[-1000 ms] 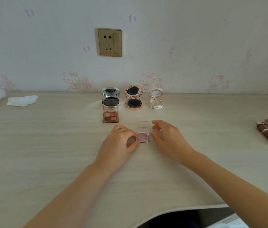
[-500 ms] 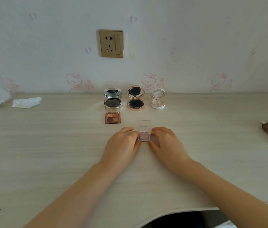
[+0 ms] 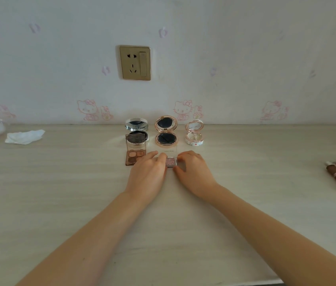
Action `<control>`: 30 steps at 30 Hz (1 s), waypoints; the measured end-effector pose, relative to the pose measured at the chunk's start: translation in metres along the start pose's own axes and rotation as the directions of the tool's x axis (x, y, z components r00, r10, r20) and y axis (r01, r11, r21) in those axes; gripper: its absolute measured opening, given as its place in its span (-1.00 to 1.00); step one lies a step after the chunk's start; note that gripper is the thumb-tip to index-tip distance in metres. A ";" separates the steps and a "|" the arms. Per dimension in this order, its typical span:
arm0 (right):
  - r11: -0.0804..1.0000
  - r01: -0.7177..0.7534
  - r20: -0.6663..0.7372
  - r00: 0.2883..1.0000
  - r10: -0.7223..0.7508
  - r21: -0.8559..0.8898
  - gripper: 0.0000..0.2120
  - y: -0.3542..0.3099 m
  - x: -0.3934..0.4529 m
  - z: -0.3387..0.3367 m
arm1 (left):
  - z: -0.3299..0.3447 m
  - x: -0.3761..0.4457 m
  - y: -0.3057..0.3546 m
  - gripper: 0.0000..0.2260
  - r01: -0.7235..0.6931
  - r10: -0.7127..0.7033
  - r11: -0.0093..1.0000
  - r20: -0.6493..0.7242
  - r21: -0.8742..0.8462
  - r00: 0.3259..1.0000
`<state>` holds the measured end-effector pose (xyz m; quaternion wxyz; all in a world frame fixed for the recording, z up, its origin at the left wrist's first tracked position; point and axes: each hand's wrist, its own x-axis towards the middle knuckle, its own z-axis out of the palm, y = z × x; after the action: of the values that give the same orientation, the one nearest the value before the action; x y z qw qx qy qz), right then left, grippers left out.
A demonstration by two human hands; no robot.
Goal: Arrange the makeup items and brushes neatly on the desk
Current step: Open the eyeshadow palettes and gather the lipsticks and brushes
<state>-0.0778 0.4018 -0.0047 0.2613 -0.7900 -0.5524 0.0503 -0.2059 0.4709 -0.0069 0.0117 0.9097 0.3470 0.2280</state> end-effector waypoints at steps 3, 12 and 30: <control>1.000 -0.006 -0.006 1.000 0.006 0.000 -0.75 0.001 0.006 0.002 | 0.004 0.007 -0.005 -0.85 -0.009 0.009 1.000 -0.008 0.014 1.000; 1.000 0.013 -0.042 0.999 -0.013 0.000 -0.74 0.003 0.010 0.005 | 0.004 0.009 -0.006 -0.81 -0.004 0.004 1.000 -0.037 0.009 0.999; 0.973 -0.025 -0.097 0.995 0.003 -0.228 -0.54 0.081 -0.059 -0.069 | 0.006 -0.004 0.080 -0.68 -0.197 0.193 0.978 -0.063 -0.074 0.979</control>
<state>-0.0063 0.3036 0.0046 0.1945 -0.8201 -0.5358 -0.0498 -0.1557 0.4090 0.0003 0.0158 0.9314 0.2471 0.2669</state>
